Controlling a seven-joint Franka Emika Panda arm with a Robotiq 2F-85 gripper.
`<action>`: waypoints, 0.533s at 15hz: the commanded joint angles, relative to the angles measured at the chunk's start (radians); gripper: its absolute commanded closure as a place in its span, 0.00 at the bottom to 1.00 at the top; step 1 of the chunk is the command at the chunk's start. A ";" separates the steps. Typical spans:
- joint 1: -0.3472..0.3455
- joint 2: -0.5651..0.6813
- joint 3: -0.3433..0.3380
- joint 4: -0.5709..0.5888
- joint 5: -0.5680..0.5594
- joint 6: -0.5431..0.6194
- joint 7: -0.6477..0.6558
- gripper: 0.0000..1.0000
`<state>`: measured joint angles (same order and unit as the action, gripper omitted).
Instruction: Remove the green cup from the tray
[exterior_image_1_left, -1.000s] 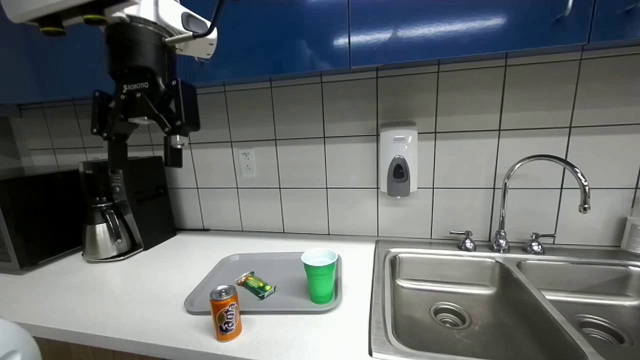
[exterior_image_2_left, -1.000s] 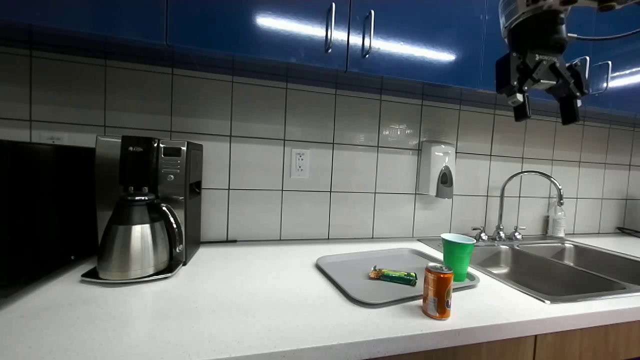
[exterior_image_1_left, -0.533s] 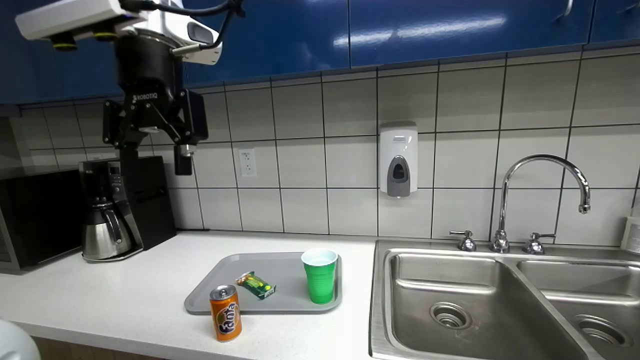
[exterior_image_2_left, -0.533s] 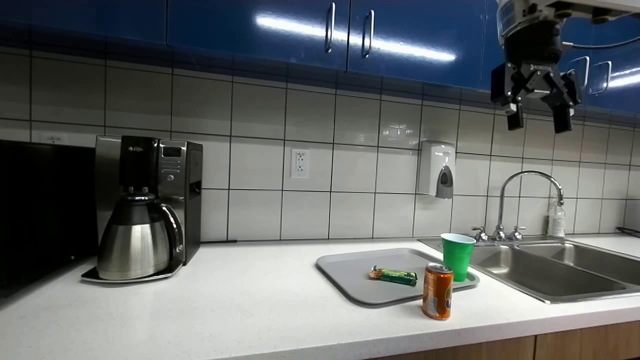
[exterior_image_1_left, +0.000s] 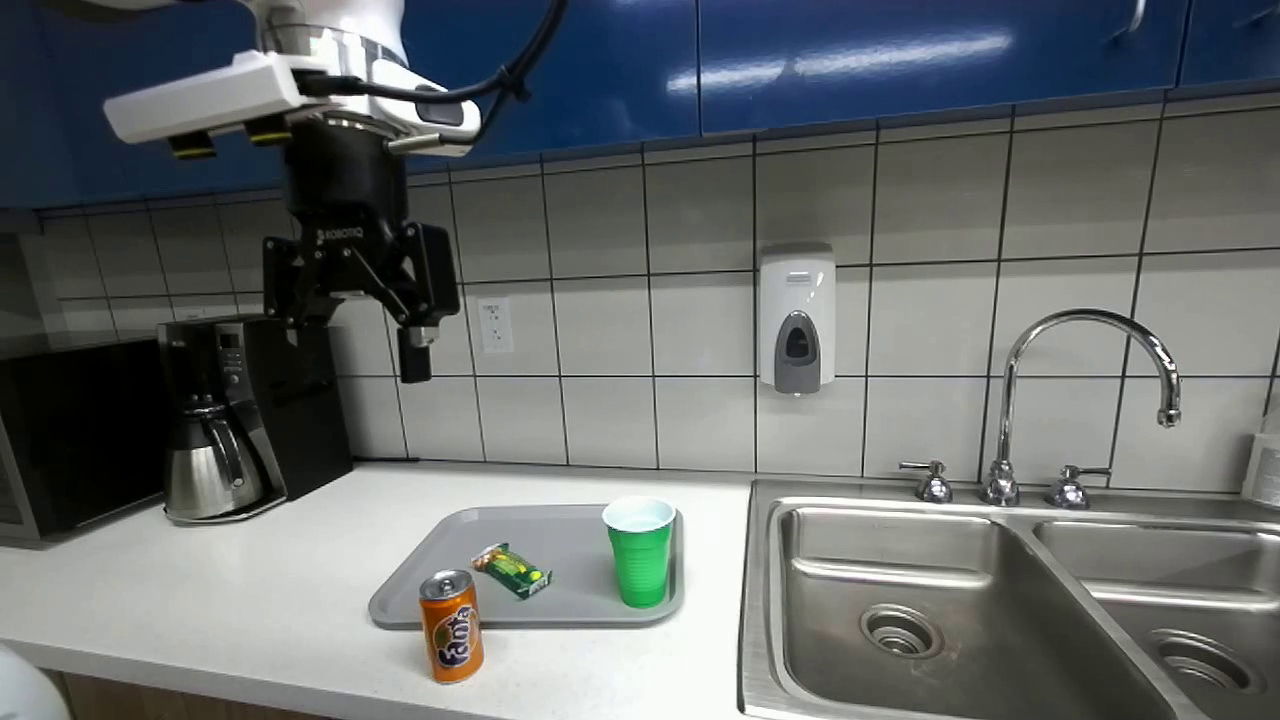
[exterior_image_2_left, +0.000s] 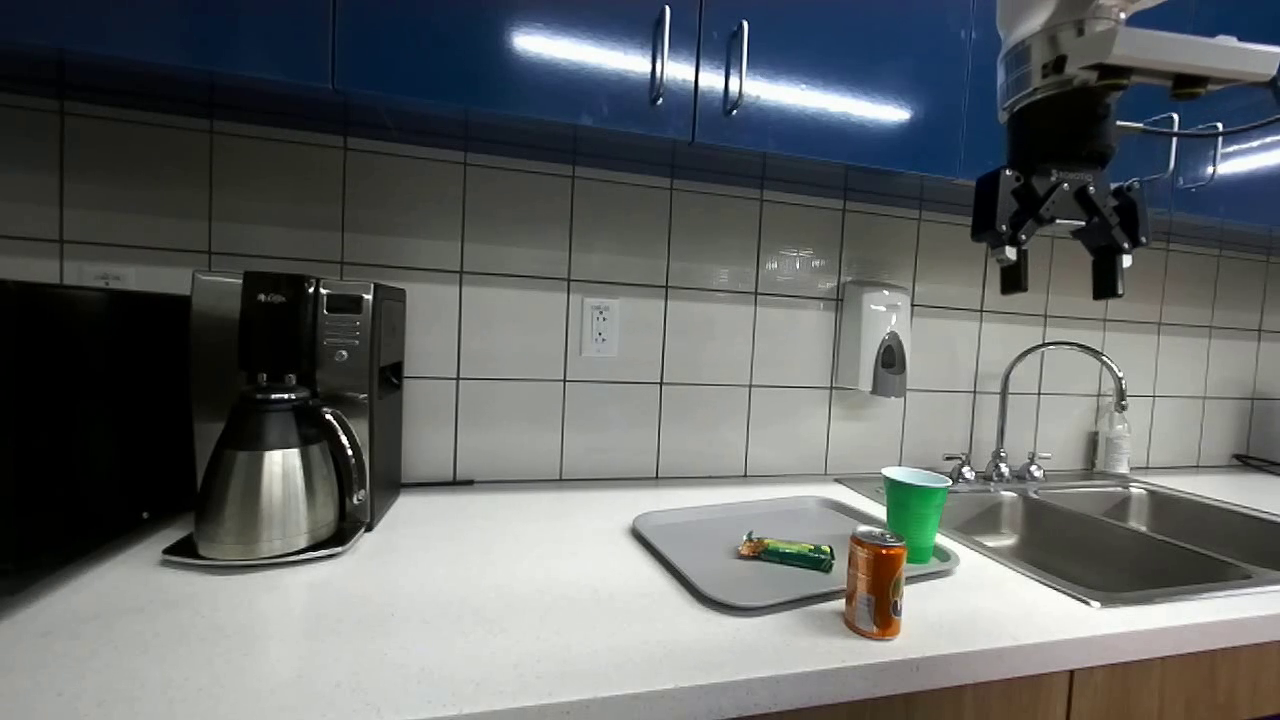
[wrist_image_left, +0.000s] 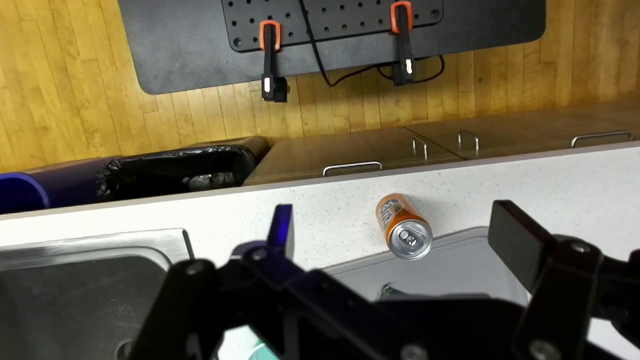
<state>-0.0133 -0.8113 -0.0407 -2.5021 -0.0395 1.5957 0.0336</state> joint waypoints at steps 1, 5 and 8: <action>-0.024 0.001 -0.017 -0.035 -0.021 0.071 -0.026 0.00; -0.028 0.025 -0.055 -0.047 -0.039 0.128 -0.069 0.00; -0.029 0.046 -0.092 -0.042 -0.061 0.152 -0.129 0.00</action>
<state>-0.0211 -0.7822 -0.1088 -2.5401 -0.0748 1.7100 -0.0192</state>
